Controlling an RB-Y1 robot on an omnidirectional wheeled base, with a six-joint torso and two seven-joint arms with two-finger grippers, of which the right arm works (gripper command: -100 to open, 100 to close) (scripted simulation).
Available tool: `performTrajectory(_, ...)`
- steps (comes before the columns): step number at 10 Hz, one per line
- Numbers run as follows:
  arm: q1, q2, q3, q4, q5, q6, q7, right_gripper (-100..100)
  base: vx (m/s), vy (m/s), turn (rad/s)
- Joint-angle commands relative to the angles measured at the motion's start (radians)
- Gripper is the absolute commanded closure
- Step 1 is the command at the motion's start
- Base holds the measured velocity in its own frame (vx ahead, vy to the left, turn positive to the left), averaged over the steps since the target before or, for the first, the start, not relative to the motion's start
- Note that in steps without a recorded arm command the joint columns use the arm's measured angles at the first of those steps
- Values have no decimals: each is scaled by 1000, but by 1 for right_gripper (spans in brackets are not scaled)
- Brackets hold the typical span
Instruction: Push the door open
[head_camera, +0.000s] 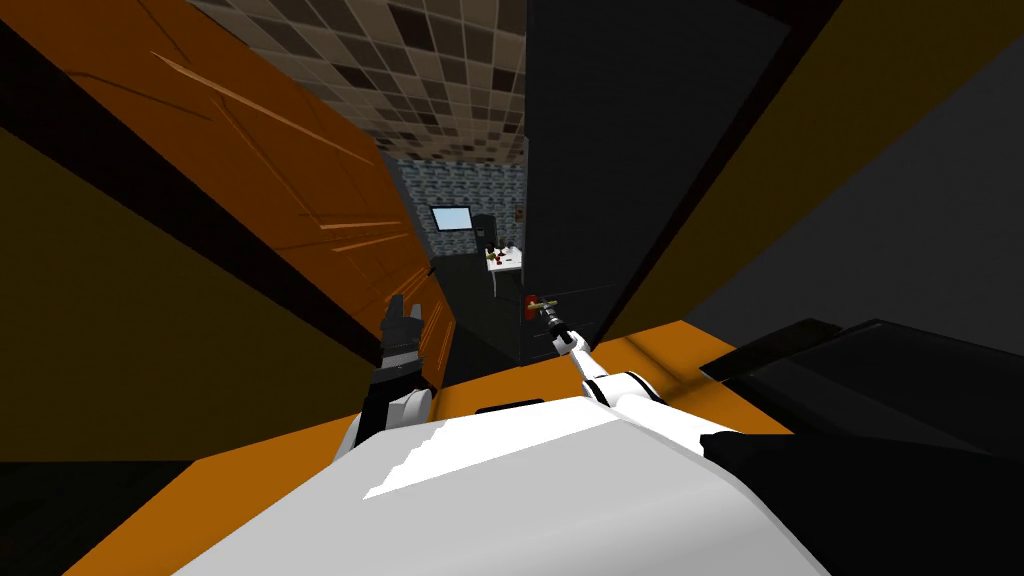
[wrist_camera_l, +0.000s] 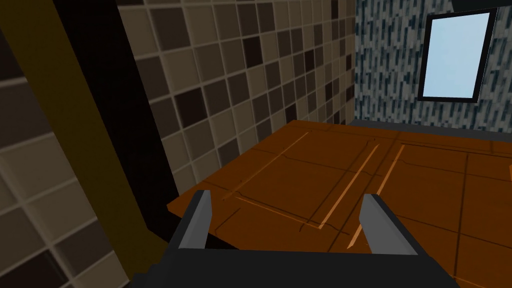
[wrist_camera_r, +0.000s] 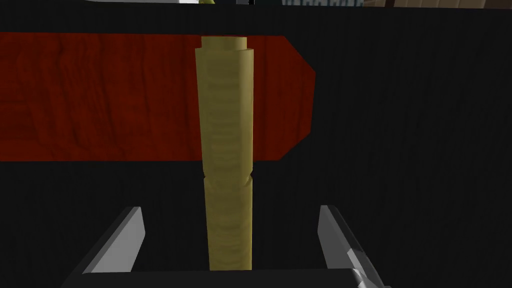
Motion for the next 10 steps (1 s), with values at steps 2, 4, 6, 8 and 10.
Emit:
performTrajectory(2,-1,1,-2,1,-1,1,3,-100,126,22,12)
performTrajectory(4,-1,1,-2,1,-1,1,3,100,-17,-5,1)
performTrajectory(6,-1,1,-2,1,-1,1,3,100,-19,-4,2)
performTrajectory(8,-1,1,-2,1,-1,1,3,100,0,0,0)
performTrajectory(10,1,-2,-15,3,-7,4,12,100,132,37,-37)
